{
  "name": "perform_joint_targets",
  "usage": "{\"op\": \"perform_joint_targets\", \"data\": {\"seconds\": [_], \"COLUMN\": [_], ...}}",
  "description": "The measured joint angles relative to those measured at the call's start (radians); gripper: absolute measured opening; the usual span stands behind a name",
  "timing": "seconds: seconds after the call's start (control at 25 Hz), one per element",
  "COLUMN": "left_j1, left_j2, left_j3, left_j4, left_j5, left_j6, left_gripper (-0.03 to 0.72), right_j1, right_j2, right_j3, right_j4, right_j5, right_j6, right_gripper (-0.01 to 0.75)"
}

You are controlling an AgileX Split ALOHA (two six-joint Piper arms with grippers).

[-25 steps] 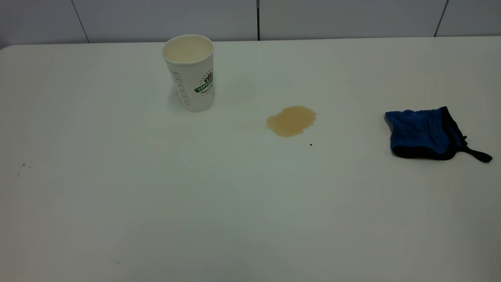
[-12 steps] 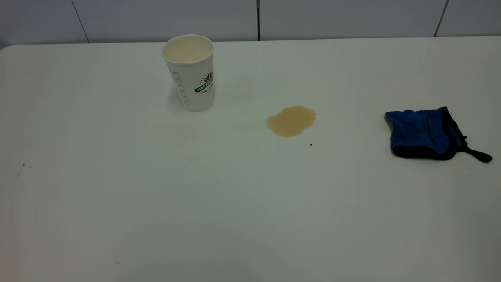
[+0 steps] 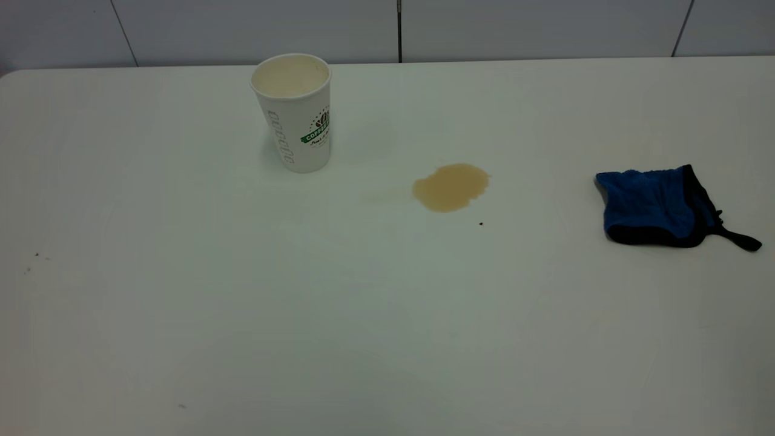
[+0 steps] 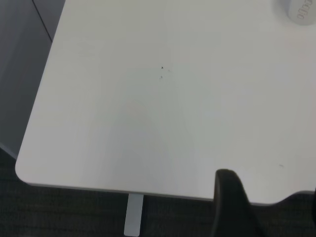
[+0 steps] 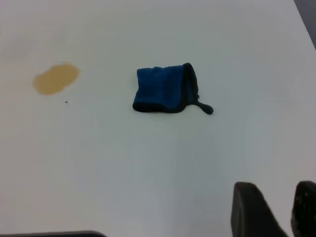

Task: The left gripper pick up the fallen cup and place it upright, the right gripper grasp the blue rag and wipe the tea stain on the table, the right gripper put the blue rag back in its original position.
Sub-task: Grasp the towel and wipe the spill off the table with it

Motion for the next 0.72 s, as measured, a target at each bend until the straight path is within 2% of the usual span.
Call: {"op": "perform_joint_targets", "data": {"seconds": [0.16, 0.24, 0.36, 0.48, 0.52, 0.6, 0.72], "left_j1": [0.0, 0.0, 0.0, 0.0, 0.0, 0.0, 0.0], "left_j2": [0.0, 0.0, 0.0, 0.0, 0.0, 0.0, 0.0], "left_j3": [0.0, 0.0, 0.0, 0.0, 0.0, 0.0, 0.0], "left_j4": [0.0, 0.0, 0.0, 0.0, 0.0, 0.001, 0.001], "left_j5": [0.0, 0.0, 0.0, 0.0, 0.0, 0.0, 0.0], "left_j6": [0.0, 0.0, 0.0, 0.0, 0.0, 0.0, 0.0], "left_gripper": [0.427, 0.427, 0.427, 0.427, 0.427, 0.427, 0.427], "right_j1": [0.0, 0.0, 0.0, 0.0, 0.0, 0.0, 0.0], "right_j2": [0.004, 0.061, 0.245, 0.469, 0.548, 0.686, 0.887], "right_j3": [-0.022, -0.061, -0.138, -0.215, -0.239, -0.276, -0.326], "right_j4": [0.0, -0.003, -0.01, -0.01, -0.01, -0.01, 0.009], "right_j5": [0.004, 0.01, 0.006, -0.034, -0.062, -0.122, -0.203], "right_j6": [0.015, 0.013, 0.009, -0.007, -0.017, -0.028, -0.046], "right_gripper": [0.253, 0.296, 0.43, 0.627, 0.669, 0.715, 0.728]}}
